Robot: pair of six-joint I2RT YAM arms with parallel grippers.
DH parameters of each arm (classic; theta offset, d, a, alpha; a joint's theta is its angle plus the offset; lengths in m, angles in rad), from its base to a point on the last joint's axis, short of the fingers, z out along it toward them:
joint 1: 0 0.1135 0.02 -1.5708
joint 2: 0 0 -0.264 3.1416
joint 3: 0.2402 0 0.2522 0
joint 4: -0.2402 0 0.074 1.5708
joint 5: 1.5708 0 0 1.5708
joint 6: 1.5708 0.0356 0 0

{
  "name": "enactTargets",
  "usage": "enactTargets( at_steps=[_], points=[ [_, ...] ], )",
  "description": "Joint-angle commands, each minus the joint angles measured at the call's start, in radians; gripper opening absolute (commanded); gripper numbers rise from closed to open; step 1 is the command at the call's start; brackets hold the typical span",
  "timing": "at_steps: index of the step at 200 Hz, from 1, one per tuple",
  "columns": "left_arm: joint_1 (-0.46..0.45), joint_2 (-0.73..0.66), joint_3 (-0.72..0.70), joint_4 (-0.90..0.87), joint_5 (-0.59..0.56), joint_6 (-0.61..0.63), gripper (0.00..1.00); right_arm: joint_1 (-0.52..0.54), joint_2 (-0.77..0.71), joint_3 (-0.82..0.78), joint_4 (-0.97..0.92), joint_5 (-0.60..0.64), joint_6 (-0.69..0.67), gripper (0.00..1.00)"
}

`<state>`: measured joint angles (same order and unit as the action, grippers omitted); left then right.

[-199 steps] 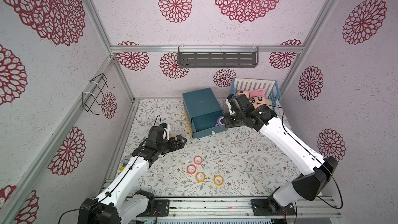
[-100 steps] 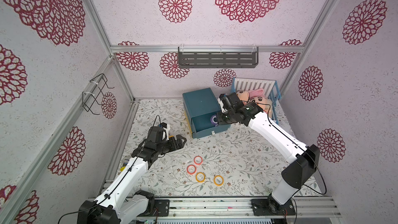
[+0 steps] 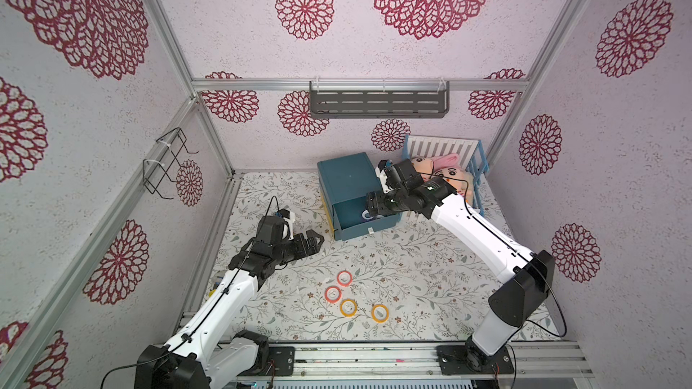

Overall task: Place the transparent tape into the drawer according to color
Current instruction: Place the tape in the drawer, then close the drawer in the storage box.

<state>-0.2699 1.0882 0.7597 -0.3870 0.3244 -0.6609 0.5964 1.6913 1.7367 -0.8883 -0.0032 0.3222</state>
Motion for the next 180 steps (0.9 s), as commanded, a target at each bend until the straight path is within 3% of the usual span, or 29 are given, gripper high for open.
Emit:
enactTargets(
  at_steps=[1,125,180],
  points=[
    [0.003,0.030,0.073,0.010,-0.017,0.000,0.97,0.008,-0.107,-0.025,0.082,-0.022,-0.010,0.84],
    [0.003,0.327,0.487,-0.064,-0.081,0.049,0.97,0.136,-0.380,-0.390,0.309,-0.041,0.072,0.88],
    [0.001,0.437,0.583,-0.070,-0.061,0.057,0.99,0.170,-0.475,-0.549,0.394,-0.023,0.124,0.88]
  ],
)
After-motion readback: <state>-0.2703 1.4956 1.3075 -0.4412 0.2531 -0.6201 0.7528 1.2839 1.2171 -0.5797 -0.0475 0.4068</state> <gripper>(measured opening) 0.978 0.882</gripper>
